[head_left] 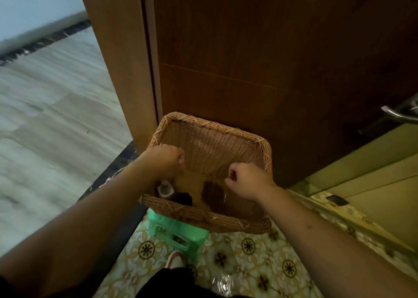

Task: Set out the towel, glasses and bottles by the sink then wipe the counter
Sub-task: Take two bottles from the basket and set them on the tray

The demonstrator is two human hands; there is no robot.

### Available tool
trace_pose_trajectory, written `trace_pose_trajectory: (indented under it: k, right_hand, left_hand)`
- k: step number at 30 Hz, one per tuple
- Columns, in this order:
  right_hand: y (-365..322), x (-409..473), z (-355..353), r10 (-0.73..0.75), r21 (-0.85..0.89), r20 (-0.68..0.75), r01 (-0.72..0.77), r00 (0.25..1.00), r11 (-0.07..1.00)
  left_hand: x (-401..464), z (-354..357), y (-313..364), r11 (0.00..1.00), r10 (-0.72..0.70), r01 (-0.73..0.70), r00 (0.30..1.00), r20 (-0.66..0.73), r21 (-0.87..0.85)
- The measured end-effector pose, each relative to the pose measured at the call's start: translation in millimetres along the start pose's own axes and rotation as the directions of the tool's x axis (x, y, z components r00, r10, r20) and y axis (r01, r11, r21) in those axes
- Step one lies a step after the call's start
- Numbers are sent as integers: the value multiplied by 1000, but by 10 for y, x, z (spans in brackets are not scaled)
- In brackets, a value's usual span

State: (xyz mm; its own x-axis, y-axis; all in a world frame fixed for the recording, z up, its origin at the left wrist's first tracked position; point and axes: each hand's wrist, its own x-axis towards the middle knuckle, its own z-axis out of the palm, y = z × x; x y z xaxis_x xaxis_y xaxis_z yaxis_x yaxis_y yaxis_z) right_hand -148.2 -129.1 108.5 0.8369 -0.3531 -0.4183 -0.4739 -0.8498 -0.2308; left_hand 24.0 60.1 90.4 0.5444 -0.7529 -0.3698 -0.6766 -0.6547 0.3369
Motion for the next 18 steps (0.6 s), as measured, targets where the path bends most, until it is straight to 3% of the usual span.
trace_pose_trajectory:
  k: [5, 9, 13, 18]
  right_hand:
    - [-9, 482, 165, -41, 65, 124, 33, 991, 997]
    - [-75, 856, 428, -113, 67, 219, 101, 969, 993]
    - [-180, 1212, 730, -178, 75, 327, 163, 928, 984]
    - [-214, 1529, 1114, -266, 85, 450, 256, 852, 963]
  left_hand:
    - [383, 190, -244, 996, -66, 58, 993, 99, 72]
    - [583, 411, -352, 991, -24, 0, 983, 179, 133]
    - [709, 621, -398, 968, -137, 53, 933, 334, 247]
    - [786, 954, -440, 957, -223, 136, 907, 357, 255]
